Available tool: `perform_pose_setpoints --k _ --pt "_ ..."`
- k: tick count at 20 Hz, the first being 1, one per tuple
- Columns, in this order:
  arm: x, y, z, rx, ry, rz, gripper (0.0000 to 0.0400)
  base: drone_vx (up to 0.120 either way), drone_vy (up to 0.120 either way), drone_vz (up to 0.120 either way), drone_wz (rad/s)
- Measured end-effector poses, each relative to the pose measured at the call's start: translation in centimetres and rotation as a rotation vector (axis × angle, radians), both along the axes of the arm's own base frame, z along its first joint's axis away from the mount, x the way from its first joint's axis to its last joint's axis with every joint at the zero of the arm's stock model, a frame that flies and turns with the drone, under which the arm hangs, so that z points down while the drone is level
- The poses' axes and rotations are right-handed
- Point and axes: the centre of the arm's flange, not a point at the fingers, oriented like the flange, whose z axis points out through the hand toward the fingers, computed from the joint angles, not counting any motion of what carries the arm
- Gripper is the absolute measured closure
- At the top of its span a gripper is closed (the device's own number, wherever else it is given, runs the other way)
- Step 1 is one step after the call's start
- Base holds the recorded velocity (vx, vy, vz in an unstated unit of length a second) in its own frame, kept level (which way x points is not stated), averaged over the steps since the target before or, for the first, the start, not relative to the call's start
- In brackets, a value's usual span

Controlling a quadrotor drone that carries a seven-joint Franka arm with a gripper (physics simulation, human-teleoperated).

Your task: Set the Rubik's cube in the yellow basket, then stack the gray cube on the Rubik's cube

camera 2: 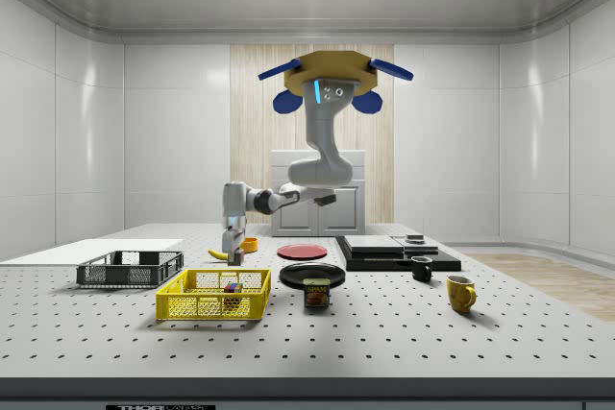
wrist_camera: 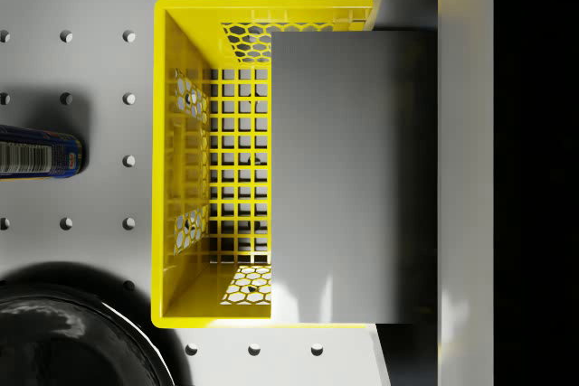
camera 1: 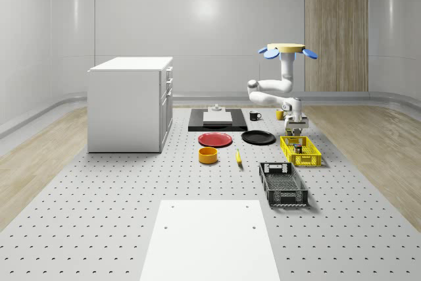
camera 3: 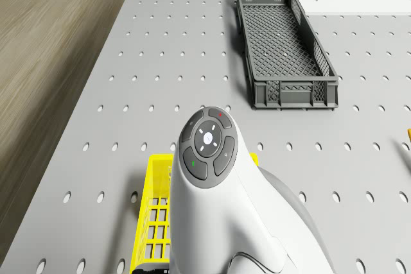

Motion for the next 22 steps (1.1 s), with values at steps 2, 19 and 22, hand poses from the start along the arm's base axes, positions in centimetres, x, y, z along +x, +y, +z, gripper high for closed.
perform_pose_setpoints --k 2,19,22 --pt "0.0 0.0 0.8 0.0 0.0 0.0 0.015 0.0 0.0 0.0 0.0" --pt "0.0 0.0 5.0 0.0 0.0 0.0 0.015 0.0 0.0 0.0 0.0" --pt "0.0 0.0 5.5 0.0 0.0 0.0 0.015 0.0 0.0 0.0 0.0"
